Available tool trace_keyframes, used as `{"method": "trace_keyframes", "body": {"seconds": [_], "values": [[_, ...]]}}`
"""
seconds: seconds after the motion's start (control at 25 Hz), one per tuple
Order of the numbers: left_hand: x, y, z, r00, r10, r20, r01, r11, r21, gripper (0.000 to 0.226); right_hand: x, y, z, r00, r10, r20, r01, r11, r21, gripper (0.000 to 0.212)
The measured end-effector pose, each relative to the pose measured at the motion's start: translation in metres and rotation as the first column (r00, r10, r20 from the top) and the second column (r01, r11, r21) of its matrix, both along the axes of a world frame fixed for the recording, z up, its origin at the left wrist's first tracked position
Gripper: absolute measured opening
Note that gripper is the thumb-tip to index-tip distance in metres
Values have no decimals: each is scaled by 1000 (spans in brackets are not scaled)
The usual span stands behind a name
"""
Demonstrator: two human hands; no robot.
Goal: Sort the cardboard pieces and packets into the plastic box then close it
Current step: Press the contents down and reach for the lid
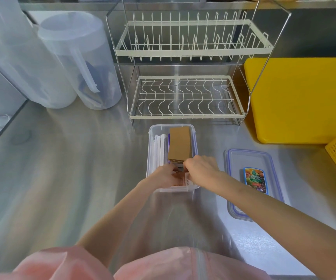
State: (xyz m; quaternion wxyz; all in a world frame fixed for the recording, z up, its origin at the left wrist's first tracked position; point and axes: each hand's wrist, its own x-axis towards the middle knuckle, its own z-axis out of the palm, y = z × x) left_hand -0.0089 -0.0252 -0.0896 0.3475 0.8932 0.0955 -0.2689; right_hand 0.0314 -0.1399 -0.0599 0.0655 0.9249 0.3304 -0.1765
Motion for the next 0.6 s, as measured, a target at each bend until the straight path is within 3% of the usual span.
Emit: {"method": "trace_keyframes", "body": {"seconds": [0.2,0.36,0.6], "values": [[0,6,-3,1000,-13,11,13,1000,9,37,-3,0,3,999,29,17,-28,999,-36,20],[-2,5,-5,991,7,137,-20,996,91,36,-6,-6,4,999,18,27,-18,999,28,24],[2,5,-5,975,-198,105,168,955,245,41,-7,-9,3,999,30,-13,-30,1000,6,27]]}}
